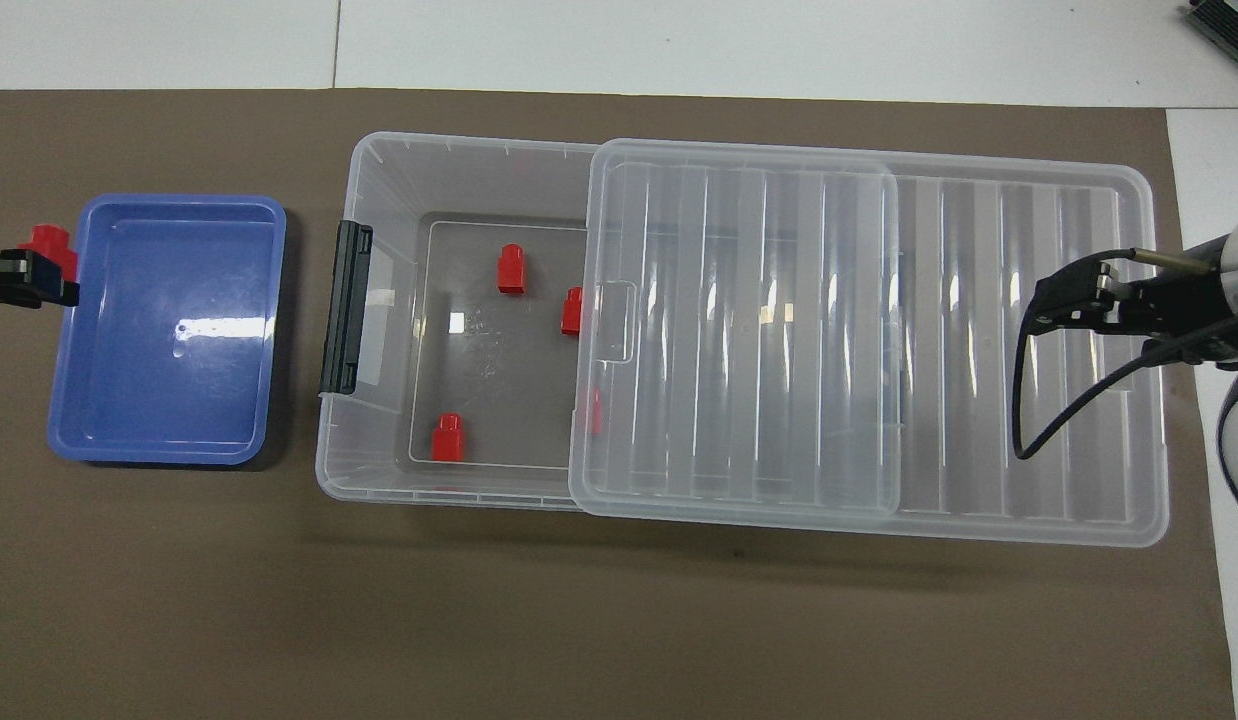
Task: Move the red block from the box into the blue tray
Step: 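Lower the red block into the blue tray and open the left gripper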
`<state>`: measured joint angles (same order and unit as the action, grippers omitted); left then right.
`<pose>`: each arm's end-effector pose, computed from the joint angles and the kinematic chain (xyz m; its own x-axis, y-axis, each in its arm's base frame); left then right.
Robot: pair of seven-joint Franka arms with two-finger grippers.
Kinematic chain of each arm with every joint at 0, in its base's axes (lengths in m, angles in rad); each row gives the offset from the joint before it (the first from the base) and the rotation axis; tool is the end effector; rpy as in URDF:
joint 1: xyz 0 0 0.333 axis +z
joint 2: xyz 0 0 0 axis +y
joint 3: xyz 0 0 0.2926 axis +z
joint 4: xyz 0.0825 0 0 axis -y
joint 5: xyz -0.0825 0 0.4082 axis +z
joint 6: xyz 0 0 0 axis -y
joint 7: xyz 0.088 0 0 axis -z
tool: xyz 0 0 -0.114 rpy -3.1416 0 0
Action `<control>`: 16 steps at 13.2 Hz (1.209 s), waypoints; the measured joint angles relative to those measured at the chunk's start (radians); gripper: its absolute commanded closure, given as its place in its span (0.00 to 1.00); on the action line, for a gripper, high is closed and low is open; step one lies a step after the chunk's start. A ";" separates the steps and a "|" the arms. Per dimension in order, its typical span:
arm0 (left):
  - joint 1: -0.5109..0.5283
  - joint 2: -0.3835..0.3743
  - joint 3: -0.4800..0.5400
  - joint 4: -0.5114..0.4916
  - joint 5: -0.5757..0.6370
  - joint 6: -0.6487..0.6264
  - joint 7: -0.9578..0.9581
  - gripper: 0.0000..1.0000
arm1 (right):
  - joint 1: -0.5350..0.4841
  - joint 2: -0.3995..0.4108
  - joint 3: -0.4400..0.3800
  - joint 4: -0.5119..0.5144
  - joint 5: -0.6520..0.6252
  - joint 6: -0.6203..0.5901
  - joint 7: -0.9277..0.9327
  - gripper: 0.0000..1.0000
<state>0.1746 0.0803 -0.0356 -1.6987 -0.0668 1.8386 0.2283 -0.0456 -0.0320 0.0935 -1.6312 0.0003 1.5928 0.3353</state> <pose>0.6116 0.0803 0.5061 0.9948 -0.0711 0.0729 -0.0751 -0.9958 0.0530 0.5701 0.0281 0.5843 0.9589 -0.2835 -0.0053 -0.2835 -0.9590 0.0047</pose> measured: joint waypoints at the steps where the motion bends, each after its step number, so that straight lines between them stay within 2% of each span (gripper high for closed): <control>1: 0.002 -0.002 0.000 -0.047 0.019 0.059 0.021 0.87 | 0.000 0.000 0.000 -0.001 -0.002 0.000 -0.007 0.05; 2: 0.002 -0.003 -0.003 -0.094 0.026 0.119 0.029 0.87 | -0.001 0.000 0.000 -0.002 -0.003 0.000 -0.017 0.34; 3: 0.002 -0.002 -0.007 -0.135 0.029 0.174 0.031 0.86 | -0.005 0.000 -0.001 -0.004 -0.005 0.003 -0.037 0.74; 4: 0.002 -0.002 -0.009 -0.172 0.031 0.225 0.031 0.85 | -0.020 -0.001 -0.002 -0.010 -0.007 0.015 -0.066 1.00; 6: 0.002 -0.002 -0.010 -0.237 0.033 0.314 0.033 0.84 | -0.075 -0.007 -0.005 -0.046 -0.007 0.057 -0.116 1.00; 11: 0.003 0.008 -0.006 -0.396 0.034 0.503 0.037 0.83 | -0.209 -0.051 -0.011 -0.235 -0.007 0.252 -0.157 1.00; 13: 0.003 0.039 -0.007 -0.418 0.035 0.541 0.037 0.82 | -0.262 -0.049 -0.013 -0.293 -0.007 0.338 -0.211 1.00; 16: 0.003 0.088 -0.007 -0.420 0.035 0.581 0.037 0.81 | -0.322 -0.012 -0.014 -0.327 -0.006 0.434 -0.271 1.00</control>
<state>0.1780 0.1687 -0.0426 -2.1184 -0.0322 2.4200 0.2658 -0.3674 -0.0438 0.0799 -1.9579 -0.0062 2.0265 0.0646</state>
